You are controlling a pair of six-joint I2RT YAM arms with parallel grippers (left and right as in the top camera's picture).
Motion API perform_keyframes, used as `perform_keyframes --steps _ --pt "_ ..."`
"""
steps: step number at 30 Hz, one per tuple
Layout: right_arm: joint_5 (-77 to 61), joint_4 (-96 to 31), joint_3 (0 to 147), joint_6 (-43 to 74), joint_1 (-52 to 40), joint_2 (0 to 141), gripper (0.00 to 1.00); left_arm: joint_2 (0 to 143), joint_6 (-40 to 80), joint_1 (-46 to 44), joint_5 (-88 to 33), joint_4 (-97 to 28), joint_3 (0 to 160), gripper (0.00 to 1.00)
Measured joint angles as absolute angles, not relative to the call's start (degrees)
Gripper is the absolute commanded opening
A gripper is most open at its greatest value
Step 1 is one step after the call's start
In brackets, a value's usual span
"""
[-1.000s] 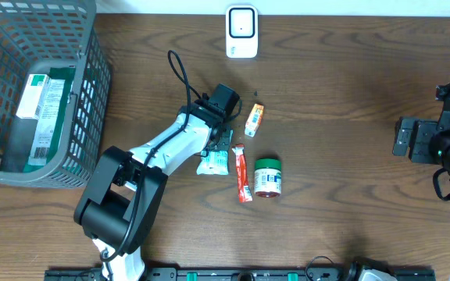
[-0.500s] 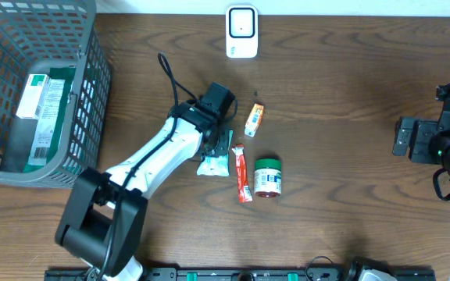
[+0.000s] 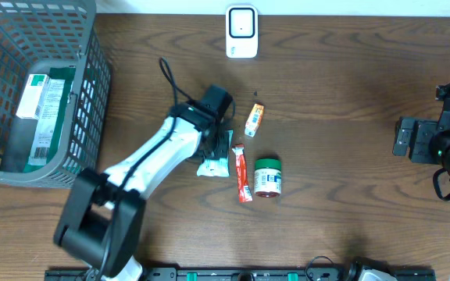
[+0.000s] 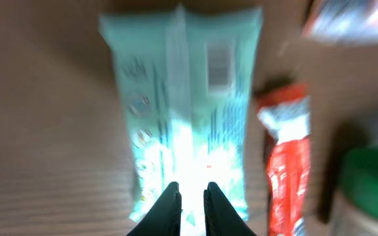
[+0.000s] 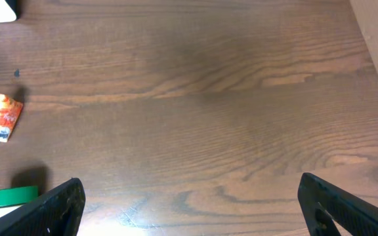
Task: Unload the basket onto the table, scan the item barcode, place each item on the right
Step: 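Lower the wipes pack beside the red snack stick and release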
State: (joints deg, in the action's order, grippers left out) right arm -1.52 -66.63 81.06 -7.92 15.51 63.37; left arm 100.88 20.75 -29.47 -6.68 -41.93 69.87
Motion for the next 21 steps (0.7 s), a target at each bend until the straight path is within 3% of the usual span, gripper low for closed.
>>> perform_keyframes --steps 10,21 --pt "-1.52 -66.63 81.06 -7.92 15.51 63.37 0.99 103.35 20.84 -29.26 5.54 -40.29 69.65 0.22" --pt "-1.52 -66.63 81.06 -7.92 15.51 63.37 0.99 109.84 20.82 -26.30 2.79 -37.91 69.60 0.22"
